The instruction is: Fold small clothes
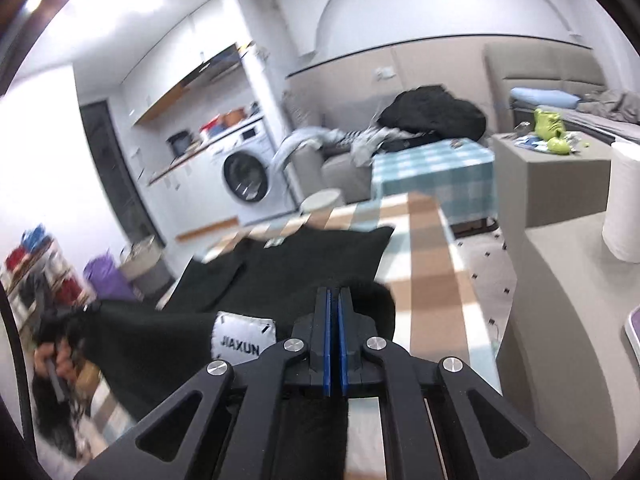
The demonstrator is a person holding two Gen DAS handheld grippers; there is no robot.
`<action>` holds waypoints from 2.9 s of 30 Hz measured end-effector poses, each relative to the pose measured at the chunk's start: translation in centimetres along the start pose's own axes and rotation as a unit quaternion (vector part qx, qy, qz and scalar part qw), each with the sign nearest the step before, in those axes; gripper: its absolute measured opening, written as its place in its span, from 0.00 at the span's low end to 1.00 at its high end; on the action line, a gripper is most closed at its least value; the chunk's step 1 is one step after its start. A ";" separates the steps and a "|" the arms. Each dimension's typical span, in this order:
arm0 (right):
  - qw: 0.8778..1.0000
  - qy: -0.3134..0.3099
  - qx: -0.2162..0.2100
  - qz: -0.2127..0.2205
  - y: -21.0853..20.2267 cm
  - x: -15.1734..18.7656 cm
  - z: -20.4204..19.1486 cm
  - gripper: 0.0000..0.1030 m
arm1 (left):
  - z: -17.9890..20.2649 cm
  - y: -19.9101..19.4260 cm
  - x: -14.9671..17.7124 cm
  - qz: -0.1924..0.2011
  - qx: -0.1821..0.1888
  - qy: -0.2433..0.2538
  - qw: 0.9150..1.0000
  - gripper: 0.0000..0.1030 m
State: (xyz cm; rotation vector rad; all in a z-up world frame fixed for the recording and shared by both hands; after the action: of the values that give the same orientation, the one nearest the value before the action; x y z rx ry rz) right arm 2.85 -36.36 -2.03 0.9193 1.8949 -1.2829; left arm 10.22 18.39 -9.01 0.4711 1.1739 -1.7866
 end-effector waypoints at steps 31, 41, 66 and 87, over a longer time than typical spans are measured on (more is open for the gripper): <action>0.979 0.026 0.088 -0.184 15.3 4.4 2.5 0.41 | 1.6 15.7 4.0 -0.145 -0.053 0.087 0.984 0.09; 0.973 -0.004 0.076 -0.216 13.6 5.9 1.1 0.18 | 1.7 13.2 5.4 -0.152 -0.053 0.106 0.981 0.07; 0.975 0.053 0.032 -0.214 4.8 9.6 2.5 0.51 | -3.6 4.9 7.1 -0.146 -0.072 0.010 0.987 0.40; 0.973 0.062 0.034 -0.219 4.8 10.5 2.3 0.51 | -1.6 2.5 7.0 -0.122 -0.055 0.035 0.990 0.14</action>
State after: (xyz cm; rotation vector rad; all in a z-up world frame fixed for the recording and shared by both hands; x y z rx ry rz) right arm 1.61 -35.34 -13.68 0.6455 2.2491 -1.5818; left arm 8.49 16.10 -16.06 0.3389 1.4219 -1.9124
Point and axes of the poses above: each gripper's, at about its wrist camera, not at the fingertips, and y roughly the way its jaws point, z to its right, x to its underside, the point moved 3 cm from there along y, roughly the way its jaws point, and after that the axes turned 3 degrees about -y, right-handed, at the moved point
